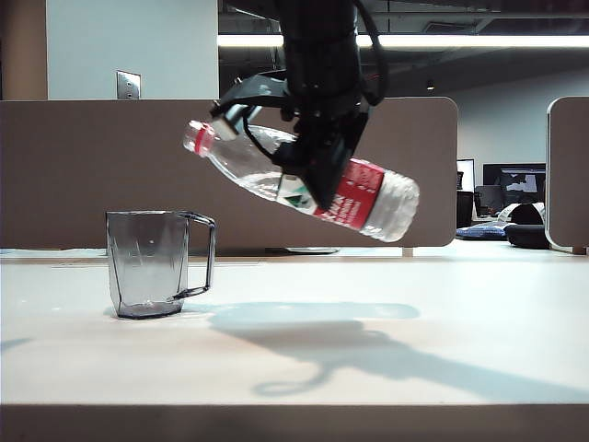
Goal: Pick up the mineral water bottle on the table and pour water into the mug until it's half full.
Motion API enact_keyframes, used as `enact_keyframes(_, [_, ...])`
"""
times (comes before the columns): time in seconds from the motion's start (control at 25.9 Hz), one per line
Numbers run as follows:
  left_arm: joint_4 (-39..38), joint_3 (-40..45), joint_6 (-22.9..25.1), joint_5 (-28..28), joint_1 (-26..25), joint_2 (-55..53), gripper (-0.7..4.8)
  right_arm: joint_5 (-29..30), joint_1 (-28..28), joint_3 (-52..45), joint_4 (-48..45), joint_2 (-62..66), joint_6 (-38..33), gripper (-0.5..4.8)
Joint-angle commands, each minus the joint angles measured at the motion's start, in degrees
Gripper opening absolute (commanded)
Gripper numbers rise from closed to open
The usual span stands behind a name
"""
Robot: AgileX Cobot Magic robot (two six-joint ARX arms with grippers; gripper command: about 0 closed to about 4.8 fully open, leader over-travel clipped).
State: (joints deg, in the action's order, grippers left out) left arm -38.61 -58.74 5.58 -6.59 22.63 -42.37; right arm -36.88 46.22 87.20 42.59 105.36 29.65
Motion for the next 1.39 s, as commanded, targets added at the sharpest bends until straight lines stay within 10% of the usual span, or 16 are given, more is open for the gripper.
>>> enact_keyframes(0.04, [0.5,-0.4,0.0,-0.3,-0.1,0.2,-0.05,-5.9,0.0,0.7,-0.8,-0.5,3.7,2.55])
enact_keyframes(1.39, [-0.1,-0.4,0.0,-0.3,-0.1,0.3,-0.05,-17.2,3.6,10.6,1.9,6.2,15.8,2.55])
